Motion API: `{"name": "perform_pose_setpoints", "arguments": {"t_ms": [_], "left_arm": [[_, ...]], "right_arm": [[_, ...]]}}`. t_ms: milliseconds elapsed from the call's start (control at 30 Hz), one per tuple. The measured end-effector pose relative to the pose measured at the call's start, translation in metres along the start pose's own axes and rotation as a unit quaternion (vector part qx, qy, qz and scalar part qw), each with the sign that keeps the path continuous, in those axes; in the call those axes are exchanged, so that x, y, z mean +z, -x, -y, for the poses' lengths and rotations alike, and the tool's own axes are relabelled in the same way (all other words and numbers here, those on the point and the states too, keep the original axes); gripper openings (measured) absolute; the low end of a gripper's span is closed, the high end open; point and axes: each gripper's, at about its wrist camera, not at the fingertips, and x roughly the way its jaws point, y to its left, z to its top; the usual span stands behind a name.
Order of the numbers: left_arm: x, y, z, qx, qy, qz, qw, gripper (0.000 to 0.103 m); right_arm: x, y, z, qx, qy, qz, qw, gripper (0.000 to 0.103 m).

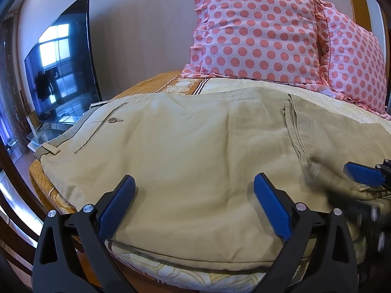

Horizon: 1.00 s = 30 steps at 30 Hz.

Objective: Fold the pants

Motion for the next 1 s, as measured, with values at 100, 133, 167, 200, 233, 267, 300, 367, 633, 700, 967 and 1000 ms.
{"name": "perform_pose_setpoints", "arguments": {"t_ms": [100,133,167,200,233,267,300,367,633,700,967,1000], "left_arm": [[0.0,0.0,-0.001,-0.003,0.0,-0.001,1.0,0.099],[0.0,0.001,-0.001,-0.006,0.0,-0.003,1.0,0.099],[0.001,0.003,-0.002,-0.01,0.003,-0.003,0.9999,0.099],[0.001,0.006,-0.004,-0.013,0.007,-0.001,0.9999,0.099],[0.001,0.01,-0.007,-0.016,0.015,0.005,0.9998,0.099],[0.001,0.015,-0.01,-0.018,0.022,0.01,0.9996,0.099],[0.002,0.019,-0.013,-0.019,0.028,0.015,0.9993,0.099],[0.002,0.031,-0.023,-0.014,0.043,0.029,0.9986,0.099],[0.003,0.058,-0.07,0.048,0.088,0.062,0.993,0.099],[0.002,0.058,-0.078,0.06,0.097,0.06,0.9917,0.099],[-0.009,0.054,-0.115,0.1,0.144,0.035,0.9838,0.099],[-0.012,0.053,-0.123,0.101,0.155,0.03,0.9822,0.099]], "right_arm": [[0.003,0.009,-0.01,0.015,0.011,0.011,1.0,0.052],[0.007,0.015,-0.01,0.015,0.008,0.021,1.0,0.052],[0.01,0.018,-0.009,0.012,0.005,0.029,0.999,0.052],[0.014,0.023,-0.005,0.006,-0.002,0.04,0.999,0.052],[0.019,0.026,0.0,-0.01,-0.01,0.049,0.999,0.052],[0.022,0.026,0.007,-0.023,-0.019,0.051,0.998,0.052],[0.025,0.025,0.013,-0.033,-0.028,0.048,0.998,0.051],[0.028,0.016,0.025,-0.068,-0.043,0.026,0.996,0.05],[0.014,-0.013,0.014,-0.108,-0.01,-0.041,0.993,0.05],[0.012,-0.012,0.013,-0.109,-0.014,-0.04,0.993,0.05],[0.003,-0.005,-0.001,-0.139,-0.01,-0.021,0.99,0.051],[0.003,-0.005,-0.002,-0.142,-0.009,-0.019,0.99,0.052]]}}
